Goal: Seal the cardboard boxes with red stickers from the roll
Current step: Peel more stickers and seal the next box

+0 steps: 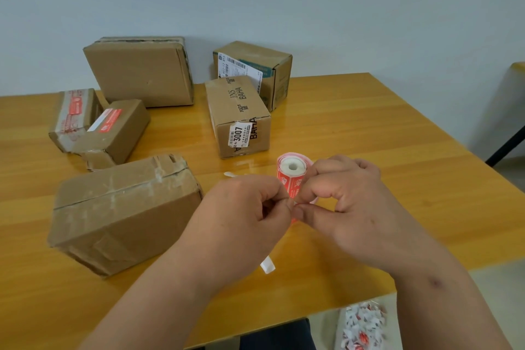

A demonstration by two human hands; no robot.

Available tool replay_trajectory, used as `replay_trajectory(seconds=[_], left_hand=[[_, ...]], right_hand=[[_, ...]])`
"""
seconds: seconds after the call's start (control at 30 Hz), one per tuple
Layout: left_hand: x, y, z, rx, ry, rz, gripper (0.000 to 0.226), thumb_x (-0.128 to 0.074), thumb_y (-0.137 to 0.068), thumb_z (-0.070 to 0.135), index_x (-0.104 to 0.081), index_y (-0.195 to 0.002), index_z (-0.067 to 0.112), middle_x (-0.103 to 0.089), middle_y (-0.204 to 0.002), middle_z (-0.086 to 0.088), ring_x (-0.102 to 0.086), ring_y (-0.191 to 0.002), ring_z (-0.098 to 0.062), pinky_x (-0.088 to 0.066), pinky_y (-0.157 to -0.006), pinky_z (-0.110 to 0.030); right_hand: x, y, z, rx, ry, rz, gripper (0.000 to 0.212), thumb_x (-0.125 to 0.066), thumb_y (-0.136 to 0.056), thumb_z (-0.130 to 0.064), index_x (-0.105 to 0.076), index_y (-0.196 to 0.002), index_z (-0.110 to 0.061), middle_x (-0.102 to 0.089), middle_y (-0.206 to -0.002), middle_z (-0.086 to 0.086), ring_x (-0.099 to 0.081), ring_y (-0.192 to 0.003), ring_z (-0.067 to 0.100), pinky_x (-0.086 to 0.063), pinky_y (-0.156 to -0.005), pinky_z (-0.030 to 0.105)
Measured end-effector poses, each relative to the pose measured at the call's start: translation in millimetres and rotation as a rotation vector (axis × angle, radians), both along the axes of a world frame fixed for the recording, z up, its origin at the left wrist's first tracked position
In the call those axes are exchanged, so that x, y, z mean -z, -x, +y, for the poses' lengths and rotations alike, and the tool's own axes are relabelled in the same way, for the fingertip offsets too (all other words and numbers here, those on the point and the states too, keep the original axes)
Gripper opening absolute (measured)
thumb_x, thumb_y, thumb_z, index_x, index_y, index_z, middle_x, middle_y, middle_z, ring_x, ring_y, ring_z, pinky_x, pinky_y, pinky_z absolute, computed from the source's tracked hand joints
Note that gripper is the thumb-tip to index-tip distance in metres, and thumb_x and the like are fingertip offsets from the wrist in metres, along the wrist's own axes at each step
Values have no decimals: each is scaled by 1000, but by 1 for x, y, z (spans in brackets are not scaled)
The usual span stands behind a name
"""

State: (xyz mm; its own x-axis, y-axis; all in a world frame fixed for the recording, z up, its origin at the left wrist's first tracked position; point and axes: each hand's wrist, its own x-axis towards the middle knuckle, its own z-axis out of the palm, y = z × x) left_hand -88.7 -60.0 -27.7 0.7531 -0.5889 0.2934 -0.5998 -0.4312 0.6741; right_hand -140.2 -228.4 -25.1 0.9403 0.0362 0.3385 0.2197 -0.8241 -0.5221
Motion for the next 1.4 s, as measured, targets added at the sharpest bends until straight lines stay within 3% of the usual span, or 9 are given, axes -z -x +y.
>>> replay_trajectory(seconds=[0.2, 0.4, 0.8, 1.2, 1.4], left_hand=[[1, 2, -2, 4, 78, 218, 25, -61, -89, 20, -63, -64, 19, -54, -55, -2, -42, -48, -4, -35, -45, -18], [2, 1, -3, 18, 116, 338, 25, -61, -91, 19, -64, -66, 16, -46, -50, 8, -38, -47, -5, -32, -45, -16], [1, -2, 0, 49, 146, 401, 25, -60, -92, 18, -64, -68, 13, -47, -54, 5, -39, -50, -5, -32, -48, -15], [1, -2, -4, 3, 197, 486, 26, -60, -92, 21, -64, -66, 16, -50, -54, 5, -40, -49, -5, -34, -48, -16], [0, -4, -3, 7, 119, 408, 26, -60, -93, 24, -66, -67, 21, -49, -52, 9, -39, -45, -3, -32, -46, -15]], right_hand=[[3, -1, 0, -8, -43, 6, 16, -67, -70, -40, -62, -62, -27, -59, -81, -16, -52, -94, 7, -22, -96, 36], [5, -1, -1, -19, -80, 4, 17, -69, -69, -36, -61, -60, -24, -59, -77, -16, -53, -91, 7, -28, -95, 44], [10, -4, -2, -54, -183, -7, 25, -65, -72, -45, -60, -63, -22, -61, -79, -14, -55, -91, 9, -37, -90, 54], [6, -5, -3, -23, -168, 27, 20, -68, -73, -40, -63, -64, -23, -62, -76, -15, -56, -89, 8, -37, -92, 51], [4, -3, -2, 15, -99, 46, 19, -65, -72, -44, -64, -68, -26, -63, -80, -16, -54, -96, 5, -27, -100, 42]])
